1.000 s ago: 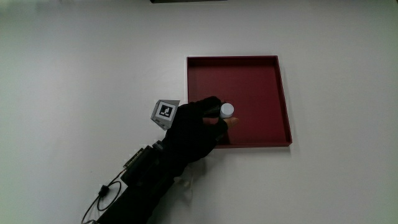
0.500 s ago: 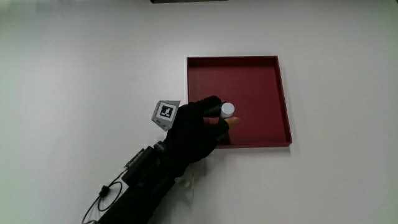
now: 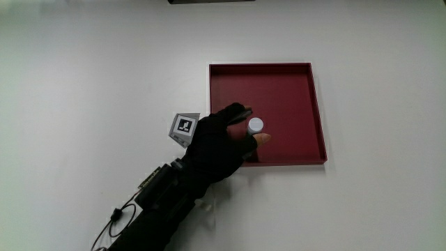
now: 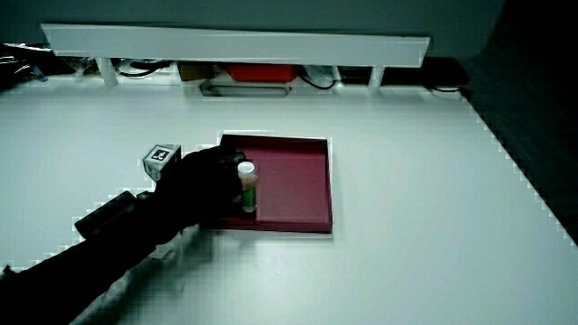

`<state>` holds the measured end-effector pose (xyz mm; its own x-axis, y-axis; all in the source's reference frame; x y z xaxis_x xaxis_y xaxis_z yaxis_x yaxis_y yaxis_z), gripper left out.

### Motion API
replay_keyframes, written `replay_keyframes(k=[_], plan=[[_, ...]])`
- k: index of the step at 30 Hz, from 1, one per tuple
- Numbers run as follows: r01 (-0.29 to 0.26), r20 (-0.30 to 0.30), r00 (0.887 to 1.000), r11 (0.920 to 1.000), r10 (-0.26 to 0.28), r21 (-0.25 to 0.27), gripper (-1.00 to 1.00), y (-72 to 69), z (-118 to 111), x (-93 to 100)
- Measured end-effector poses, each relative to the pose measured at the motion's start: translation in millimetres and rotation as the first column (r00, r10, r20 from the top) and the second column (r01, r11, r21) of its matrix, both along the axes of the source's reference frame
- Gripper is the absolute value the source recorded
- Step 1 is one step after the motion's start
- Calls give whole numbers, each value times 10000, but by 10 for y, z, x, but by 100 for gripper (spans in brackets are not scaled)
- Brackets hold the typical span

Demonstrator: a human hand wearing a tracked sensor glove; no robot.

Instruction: Place glue stick

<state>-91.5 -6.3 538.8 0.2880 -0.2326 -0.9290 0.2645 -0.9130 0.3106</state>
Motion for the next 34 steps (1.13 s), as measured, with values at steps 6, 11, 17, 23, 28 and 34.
replay_keyframes(k=[6,11,17,23,28,34], plan=[[-513,-167,9986,9979,506,-406,-91,-39,-61,-44],[-1618,-571,9857,9850,1584,-606,-100,-88,-189,-84],[-2701,-688,9611,9624,2676,-300,-100,-114,-421,-187],[-3835,46,9235,9235,3835,103,-100,-109,-737,-301],[-4280,432,9014,9017,4308,-613,-100,-72,-1002,-432],[-4308,958,8948,8996,4361,-714,-100,-72,-1292,-653]])
